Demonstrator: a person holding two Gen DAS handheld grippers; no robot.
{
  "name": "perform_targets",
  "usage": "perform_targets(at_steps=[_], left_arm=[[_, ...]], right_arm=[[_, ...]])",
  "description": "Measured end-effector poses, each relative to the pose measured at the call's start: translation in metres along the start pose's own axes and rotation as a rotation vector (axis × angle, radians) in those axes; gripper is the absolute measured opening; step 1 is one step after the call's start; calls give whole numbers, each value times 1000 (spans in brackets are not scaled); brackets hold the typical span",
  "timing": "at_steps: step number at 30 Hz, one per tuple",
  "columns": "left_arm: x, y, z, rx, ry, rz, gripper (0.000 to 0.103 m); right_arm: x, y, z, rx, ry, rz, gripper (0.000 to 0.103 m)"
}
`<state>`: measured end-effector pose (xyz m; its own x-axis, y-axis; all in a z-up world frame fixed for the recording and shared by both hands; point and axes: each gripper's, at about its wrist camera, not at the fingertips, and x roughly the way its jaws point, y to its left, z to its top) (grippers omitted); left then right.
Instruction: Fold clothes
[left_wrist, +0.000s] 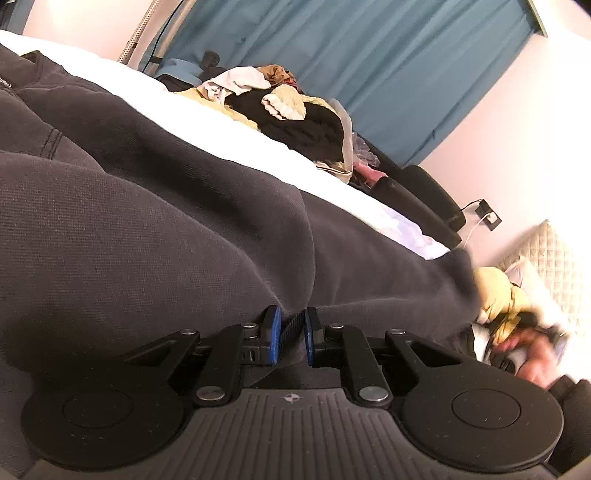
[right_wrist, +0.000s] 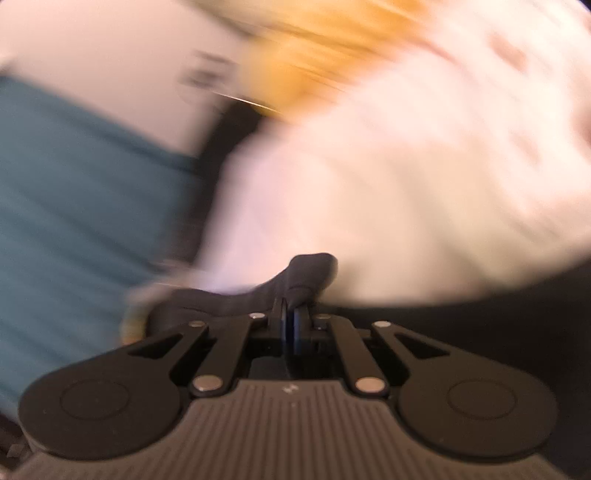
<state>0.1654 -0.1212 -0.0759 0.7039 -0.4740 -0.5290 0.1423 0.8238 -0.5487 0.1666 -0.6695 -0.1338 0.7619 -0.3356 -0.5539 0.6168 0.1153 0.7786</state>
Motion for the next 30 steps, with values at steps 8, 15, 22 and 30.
perform_targets(at_steps=[8,15,22,30], left_arm=[[6,-2,-2,7,29,24,16],[7,-11,-8,73,44,52,21],[7,-10,-9,74,57,32,36],[-5,-25,-12,198,-64,1,72]], right_arm=[[-50,25,1,-174,-117,0,69],[-32,30,-49,-245,177,-19,69],[10,42,-67,-284,187,42,46],[15,103,-65,-331,147,372,6]])
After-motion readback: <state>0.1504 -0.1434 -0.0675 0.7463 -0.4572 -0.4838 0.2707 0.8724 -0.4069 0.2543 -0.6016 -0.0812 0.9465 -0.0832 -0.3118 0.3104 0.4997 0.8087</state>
